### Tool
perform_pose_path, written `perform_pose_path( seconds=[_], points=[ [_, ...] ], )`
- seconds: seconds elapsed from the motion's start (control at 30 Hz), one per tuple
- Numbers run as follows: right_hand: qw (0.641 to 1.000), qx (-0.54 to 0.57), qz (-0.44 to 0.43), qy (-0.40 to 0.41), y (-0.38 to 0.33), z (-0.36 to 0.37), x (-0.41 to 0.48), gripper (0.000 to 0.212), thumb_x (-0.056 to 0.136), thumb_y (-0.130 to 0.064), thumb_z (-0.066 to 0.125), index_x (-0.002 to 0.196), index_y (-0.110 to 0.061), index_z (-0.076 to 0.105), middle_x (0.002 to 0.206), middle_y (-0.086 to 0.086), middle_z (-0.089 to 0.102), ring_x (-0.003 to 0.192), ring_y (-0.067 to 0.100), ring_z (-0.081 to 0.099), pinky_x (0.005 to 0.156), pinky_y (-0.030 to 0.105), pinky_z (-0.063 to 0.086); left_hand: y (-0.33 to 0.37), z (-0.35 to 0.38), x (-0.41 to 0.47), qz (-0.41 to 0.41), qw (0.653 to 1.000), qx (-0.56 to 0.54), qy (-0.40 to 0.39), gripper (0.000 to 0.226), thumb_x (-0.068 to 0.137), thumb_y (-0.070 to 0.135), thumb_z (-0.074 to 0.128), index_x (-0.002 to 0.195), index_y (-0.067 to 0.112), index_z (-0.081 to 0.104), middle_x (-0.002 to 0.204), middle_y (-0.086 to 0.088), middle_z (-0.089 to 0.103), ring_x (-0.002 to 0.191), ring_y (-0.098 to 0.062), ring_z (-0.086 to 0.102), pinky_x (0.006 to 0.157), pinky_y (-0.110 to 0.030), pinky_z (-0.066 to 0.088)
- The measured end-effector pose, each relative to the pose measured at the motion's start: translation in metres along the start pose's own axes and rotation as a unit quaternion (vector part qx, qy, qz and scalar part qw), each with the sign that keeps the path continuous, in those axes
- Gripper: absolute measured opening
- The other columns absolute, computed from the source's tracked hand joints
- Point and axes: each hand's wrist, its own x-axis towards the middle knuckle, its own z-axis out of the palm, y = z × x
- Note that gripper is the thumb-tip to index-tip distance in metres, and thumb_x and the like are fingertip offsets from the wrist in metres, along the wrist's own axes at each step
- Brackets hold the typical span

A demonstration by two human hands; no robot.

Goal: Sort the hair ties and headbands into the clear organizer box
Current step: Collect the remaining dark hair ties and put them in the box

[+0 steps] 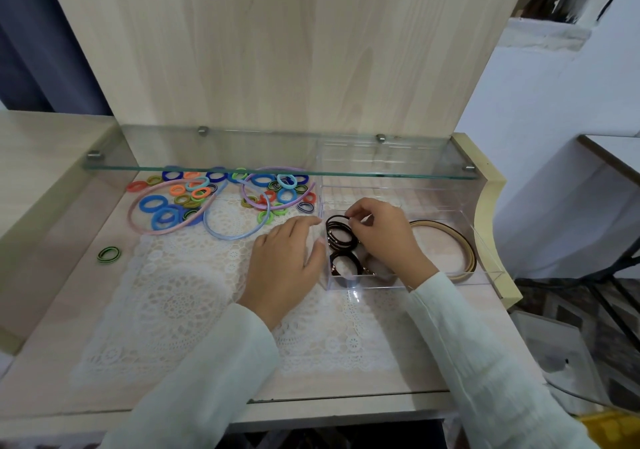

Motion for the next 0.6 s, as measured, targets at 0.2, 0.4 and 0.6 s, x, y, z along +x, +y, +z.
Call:
perform_pose_path(
  seconds=[0.2,0.4,0.6],
  points=[
    [0.996,0.089,0.031,0.0,-0.002,-0.008,0.001,0.011,0.085,-0.012,0.064,0.085,-0.021,0.069,0.075,-0.012,0.063,0.068,0.007,0.059,0.065,0.013,0.045,0.005,-0.003,0.016,0.001,0.999,-0.009,0.035,0.026,0.097,0.036,0.049,0.114,0.024,0.064,0.11,0.01,0.067,0.102,-0.013,0.06,0.085,-0.036,0.048],
    [0.991,0.113,0.064,0.024,0.003,-0.016,0.002,0.011,0.085,-0.012,0.064,0.089,-0.019,0.071,0.074,-0.011,0.063,0.066,0.002,0.055,0.058,0.006,0.04,0.014,-0.006,0.025,0.007,0.999,0.033,0.01,0.013,0.093,0.028,0.056,0.104,0.027,0.062,0.092,0.012,0.053,0.087,-0.013,0.054,0.067,-0.028,0.035],
    [0.987,0.118,0.088,0.07,0.018,-0.021,0.001,0.012,0.084,-0.011,0.061,0.088,-0.019,0.069,0.075,-0.011,0.062,0.069,0.01,0.057,0.068,0.025,0.046,0.027,-0.013,0.04,0.008,0.989,0.119,-0.088,0.024,0.094,0.039,0.047,0.106,0.035,0.067,0.1,0.005,0.055,0.092,-0.015,0.053,0.066,-0.03,0.037]
  ],
)
